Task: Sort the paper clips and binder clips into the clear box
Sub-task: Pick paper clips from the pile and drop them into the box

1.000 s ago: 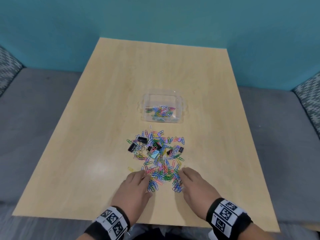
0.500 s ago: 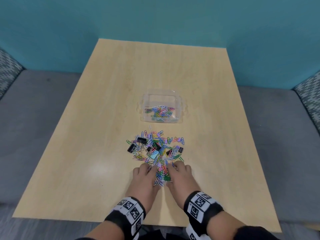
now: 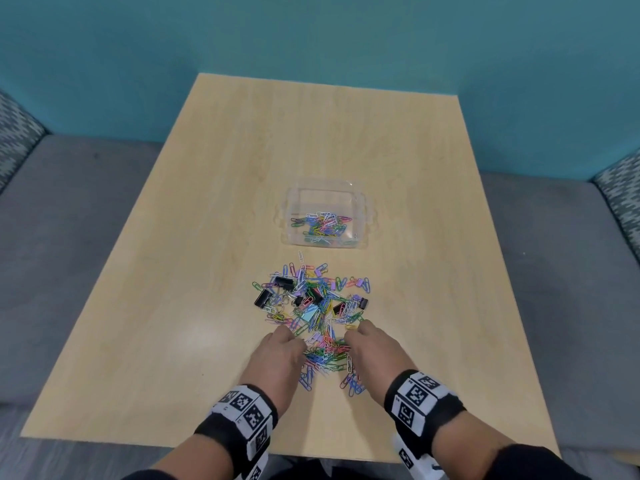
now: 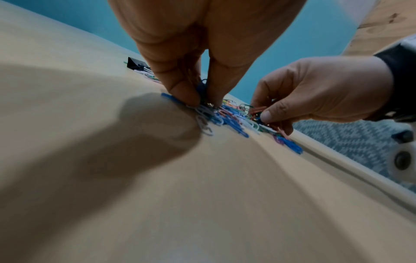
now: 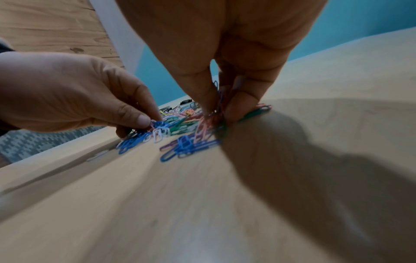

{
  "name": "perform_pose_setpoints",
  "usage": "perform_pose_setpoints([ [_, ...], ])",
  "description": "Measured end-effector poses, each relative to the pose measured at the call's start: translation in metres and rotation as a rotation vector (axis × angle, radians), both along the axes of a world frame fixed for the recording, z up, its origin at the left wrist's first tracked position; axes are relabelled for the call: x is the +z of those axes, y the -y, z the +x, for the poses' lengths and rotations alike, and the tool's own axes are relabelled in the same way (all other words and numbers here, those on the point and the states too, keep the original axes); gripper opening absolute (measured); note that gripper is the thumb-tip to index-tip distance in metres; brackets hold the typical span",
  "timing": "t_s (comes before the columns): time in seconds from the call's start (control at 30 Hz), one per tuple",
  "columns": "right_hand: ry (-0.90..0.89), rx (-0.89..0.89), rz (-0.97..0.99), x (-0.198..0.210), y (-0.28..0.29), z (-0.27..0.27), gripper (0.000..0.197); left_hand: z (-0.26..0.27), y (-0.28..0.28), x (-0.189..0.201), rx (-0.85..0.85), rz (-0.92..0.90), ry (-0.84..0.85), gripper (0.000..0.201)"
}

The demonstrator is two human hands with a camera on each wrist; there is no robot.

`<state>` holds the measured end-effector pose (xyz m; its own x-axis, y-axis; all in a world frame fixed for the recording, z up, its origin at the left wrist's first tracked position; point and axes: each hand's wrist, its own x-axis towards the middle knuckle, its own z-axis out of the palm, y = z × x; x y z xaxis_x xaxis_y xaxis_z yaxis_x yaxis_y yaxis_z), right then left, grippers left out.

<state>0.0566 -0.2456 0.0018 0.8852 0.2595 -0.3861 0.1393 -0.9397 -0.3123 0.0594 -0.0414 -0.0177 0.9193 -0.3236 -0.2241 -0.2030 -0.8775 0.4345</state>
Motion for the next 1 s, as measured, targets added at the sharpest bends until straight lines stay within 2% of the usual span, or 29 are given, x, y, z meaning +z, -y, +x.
perform_pose_setpoints([
  [0.1, -0.026, -0.071, 0.045, 0.007, 0.005, 0.004, 0.01, 0.003, 0.0, 0.006, 0.079, -0.073, -0.044, 0.009],
  [0.2, -0.073, -0.191, 0.128, 0.011, 0.011, 0.009, 0.01, 0.008, 0.001, 0.014, 0.171, -0.127, -0.106, 0.01],
  [0.33, -0.193, -0.24, 0.226, 0.016, 0.02, 0.016, 0.01, 0.017, -0.004, 0.023, 0.289, -0.203, -0.252, 0.012],
  [0.47, -0.477, -0.45, 0.49, 0.024, 0.03, 0.025, 0.013, 0.029, -0.013, 0.04, 0.473, -0.481, -0.529, 0.026],
  [0.57, -0.589, -0.529, 0.63, 0.038, 0.038, 0.045, 0.016, 0.052, -0.017, 0.06, 0.547, -0.638, -0.63, 0.02],
  [0.67, -0.556, -0.575, 0.768, 0.055, 0.043, 0.085, 0.021, 0.095, -0.009, 0.077, 0.58, -0.713, -0.584, 0.016],
  [0.8, -0.398, -0.679, 0.868, 0.065, 0.038, 0.154, 0.022, 0.168, 0.015, 0.083, 0.647, -0.748, -0.426, 0.014],
  [0.9, -0.303, -0.758, 0.86, 0.064, 0.024, 0.195, 0.025, 0.208, 0.034, 0.08, 0.655, -0.725, -0.324, 0.014],
  [1.0, -0.227, -0.758, 0.82, 0.063, 0.01, 0.215, 0.023, 0.222, 0.05, 0.077, 0.648, -0.699, -0.276, 0.012],
])
